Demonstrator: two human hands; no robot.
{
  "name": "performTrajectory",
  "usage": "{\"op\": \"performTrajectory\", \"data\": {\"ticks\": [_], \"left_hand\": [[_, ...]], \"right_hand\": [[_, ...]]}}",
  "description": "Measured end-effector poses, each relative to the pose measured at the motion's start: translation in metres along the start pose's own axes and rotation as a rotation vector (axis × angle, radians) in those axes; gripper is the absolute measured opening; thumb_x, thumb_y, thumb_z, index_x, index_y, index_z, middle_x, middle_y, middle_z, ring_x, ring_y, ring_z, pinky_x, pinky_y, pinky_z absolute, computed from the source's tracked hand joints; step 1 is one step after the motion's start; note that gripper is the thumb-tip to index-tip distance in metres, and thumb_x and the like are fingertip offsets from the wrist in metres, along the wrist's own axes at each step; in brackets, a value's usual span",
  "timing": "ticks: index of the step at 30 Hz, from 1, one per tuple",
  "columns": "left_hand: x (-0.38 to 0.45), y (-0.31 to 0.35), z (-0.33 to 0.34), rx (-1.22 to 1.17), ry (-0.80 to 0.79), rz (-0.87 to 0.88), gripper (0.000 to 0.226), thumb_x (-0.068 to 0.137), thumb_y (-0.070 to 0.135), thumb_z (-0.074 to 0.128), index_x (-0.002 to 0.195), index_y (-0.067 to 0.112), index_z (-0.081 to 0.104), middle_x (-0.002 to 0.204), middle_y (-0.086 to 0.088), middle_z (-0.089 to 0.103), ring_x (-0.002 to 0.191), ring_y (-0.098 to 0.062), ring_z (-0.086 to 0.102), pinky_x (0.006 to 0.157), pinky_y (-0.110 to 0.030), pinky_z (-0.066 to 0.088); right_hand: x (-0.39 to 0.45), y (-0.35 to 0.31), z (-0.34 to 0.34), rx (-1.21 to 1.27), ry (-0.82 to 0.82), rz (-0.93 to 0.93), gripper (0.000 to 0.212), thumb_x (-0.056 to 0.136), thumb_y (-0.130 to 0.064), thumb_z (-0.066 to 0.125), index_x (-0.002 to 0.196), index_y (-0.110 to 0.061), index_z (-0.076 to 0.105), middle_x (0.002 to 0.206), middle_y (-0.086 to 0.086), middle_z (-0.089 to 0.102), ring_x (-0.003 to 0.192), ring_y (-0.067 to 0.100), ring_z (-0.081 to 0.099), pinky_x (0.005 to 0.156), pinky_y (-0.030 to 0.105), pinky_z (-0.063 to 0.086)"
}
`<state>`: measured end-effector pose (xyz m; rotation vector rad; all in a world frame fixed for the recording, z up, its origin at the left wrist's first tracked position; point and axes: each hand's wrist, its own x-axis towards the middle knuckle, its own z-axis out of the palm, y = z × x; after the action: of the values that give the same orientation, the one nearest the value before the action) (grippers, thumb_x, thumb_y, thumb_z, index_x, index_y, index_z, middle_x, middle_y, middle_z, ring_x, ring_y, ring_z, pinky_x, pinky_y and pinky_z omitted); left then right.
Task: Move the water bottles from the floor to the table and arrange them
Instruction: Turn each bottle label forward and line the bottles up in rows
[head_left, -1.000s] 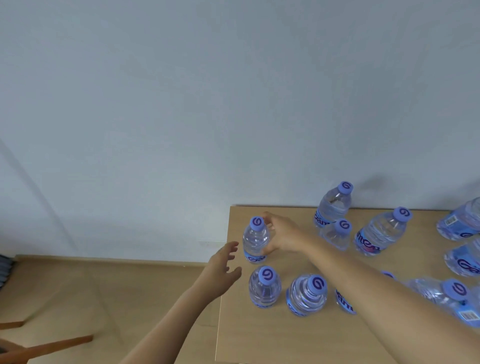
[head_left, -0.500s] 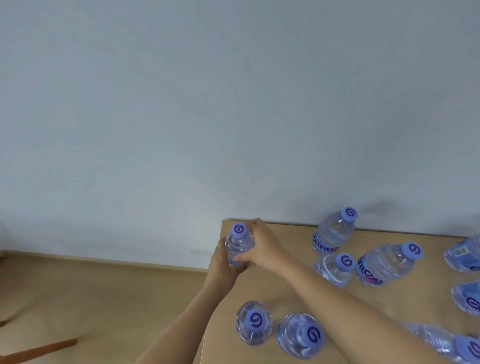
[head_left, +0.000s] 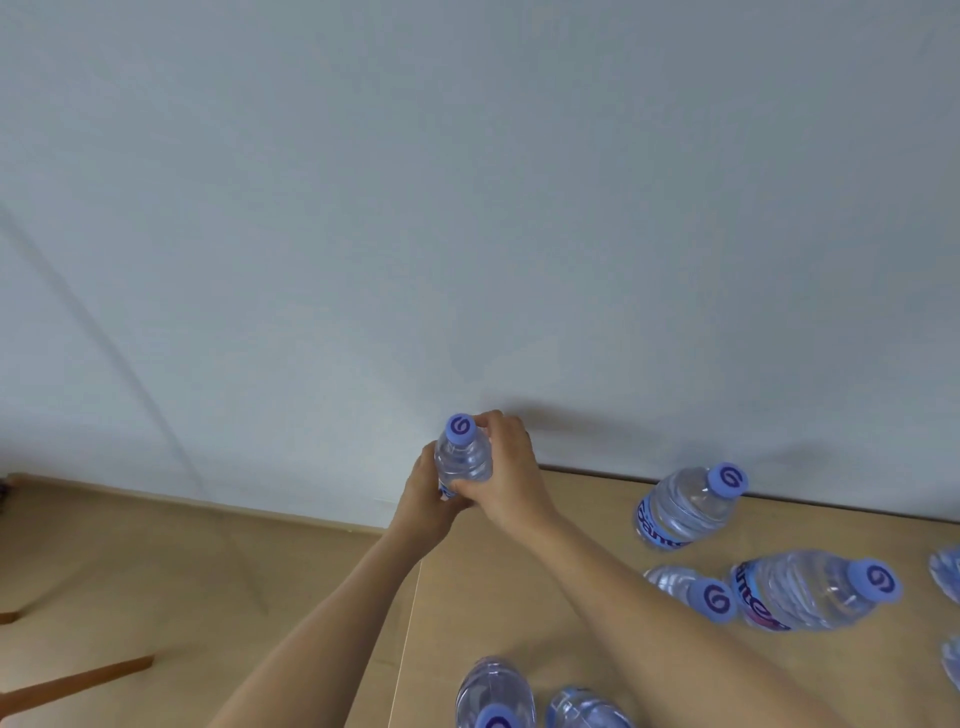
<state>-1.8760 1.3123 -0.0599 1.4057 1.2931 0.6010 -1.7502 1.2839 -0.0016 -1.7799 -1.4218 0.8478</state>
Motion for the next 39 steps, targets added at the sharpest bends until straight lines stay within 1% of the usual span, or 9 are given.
{"op": "performTrajectory", "data": {"ticks": [5, 12, 19, 22, 24, 27, 29, 32, 39], "left_hand": [[0.010, 0.003, -0.004, 0.020, -0.011, 0.040, 0.058, 0.076, -0.007, 0.072, 0.120, 0.022, 0.048, 0.114, 0.008, 0.058, 0.096, 0.007, 0.057, 0.073, -0.010, 0.047], [0.014, 0.002, -0.010, 0.053, -0.062, 0.037, 0.058, 0.076, -0.010, 0.068, 0.118, 0.024, 0.048, 0.111, 0.009, 0.060, 0.101, -0.009, 0.058, 0.083, -0.020, 0.048], [0.011, 0.015, -0.015, 0.141, -0.030, 0.010, 0.067, 0.061, 0.009, 0.081, 0.119, 0.019, 0.048, 0.106, 0.010, 0.062, 0.098, -0.018, 0.059, 0.082, -0.029, 0.049], [0.003, 0.023, -0.012, 0.178, 0.065, -0.111, 0.083, 0.050, 0.028, 0.090, 0.113, 0.011, 0.038, 0.112, -0.002, 0.050, 0.100, -0.020, 0.052, 0.086, -0.036, 0.050], [-0.006, 0.028, -0.008, 0.188, 0.126, -0.253, 0.069, 0.063, 0.023, 0.089, 0.102, 0.008, 0.033, 0.107, -0.006, 0.040, 0.098, -0.021, 0.047, 0.082, -0.035, 0.046], [-0.027, 0.040, -0.002, 0.175, -0.044, -0.436, 0.042, 0.079, 0.022, 0.077, 0.084, 0.013, 0.035, 0.086, -0.001, 0.036, 0.075, -0.016, 0.042, 0.065, -0.029, 0.037], [-0.040, 0.051, 0.002, 0.180, -0.217, -0.469, 0.033, 0.083, 0.026, 0.072, 0.092, 0.013, 0.043, 0.088, -0.001, 0.045, 0.074, -0.014, 0.045, 0.060, -0.024, 0.039], [-0.046, 0.072, 0.010, 0.225, -0.332, -0.378, 0.045, 0.082, 0.034, 0.072, 0.115, 0.014, 0.049, 0.105, -0.003, 0.054, 0.087, -0.015, 0.052, 0.071, -0.021, 0.045], [-0.049, 0.126, 0.035, 0.279, -0.452, -0.198, 0.038, 0.085, 0.037, 0.068, 0.114, 0.014, 0.055, 0.102, 0.001, 0.057, 0.085, -0.011, 0.055, 0.071, -0.018, 0.045]], "right_hand": [[0.007, 0.003, 0.005, 0.020, 0.045, -0.013, 0.060, 0.069, -0.018, 0.083, 0.120, -0.018, 0.051, 0.114, -0.002, 0.047, 0.110, 0.015, 0.044, 0.081, 0.022, 0.042], [0.008, -0.003, 0.005, 0.010, 0.062, 0.085, 0.058, 0.066, -0.020, 0.084, 0.094, -0.019, 0.034, 0.098, -0.005, 0.040, 0.096, 0.017, 0.048, 0.068, 0.024, 0.039], [0.007, -0.015, 0.001, -0.075, 0.048, 0.105, 0.058, 0.067, -0.025, 0.084, 0.102, -0.016, 0.039, 0.103, -0.003, 0.038, 0.105, 0.018, 0.046, 0.069, 0.025, 0.037], [0.007, -0.012, -0.018, -0.152, -0.015, 0.109, 0.059, 0.069, -0.027, 0.082, 0.111, -0.008, 0.045, 0.109, 0.000, 0.043, 0.110, 0.018, 0.045, 0.073, 0.028, 0.039], [0.005, -0.008, -0.037, -0.187, -0.045, 0.100, 0.055, 0.072, -0.022, 0.080, 0.114, -0.009, 0.047, 0.117, 0.002, 0.047, 0.116, 0.019, 0.045, 0.077, 0.027, 0.039], [0.001, -0.006, -0.075, -0.264, -0.076, 0.106, 0.052, 0.077, -0.022, 0.077, 0.121, -0.012, 0.051, 0.126, 0.002, 0.049, 0.121, 0.018, 0.042, 0.091, 0.031, 0.043], [-0.004, -0.006, -0.106, -0.315, -0.090, 0.130, 0.050, 0.078, -0.020, 0.075, 0.123, -0.015, 0.052, 0.129, 0.003, 0.049, 0.121, 0.017, 0.044, 0.094, 0.031, 0.044], [-0.015, 0.000, -0.151, -0.386, -0.082, 0.204, 0.050, 0.078, -0.023, 0.077, 0.122, -0.018, 0.054, 0.127, 0.001, 0.048, 0.112, 0.016, 0.053, 0.093, 0.032, 0.046], [-0.050, 0.045, -0.195, -0.256, -0.013, 0.435, 0.060, 0.069, -0.028, 0.087, 0.118, -0.013, 0.055, 0.111, 0.000, 0.051, 0.101, 0.017, 0.051, 0.082, 0.026, 0.040]]}}
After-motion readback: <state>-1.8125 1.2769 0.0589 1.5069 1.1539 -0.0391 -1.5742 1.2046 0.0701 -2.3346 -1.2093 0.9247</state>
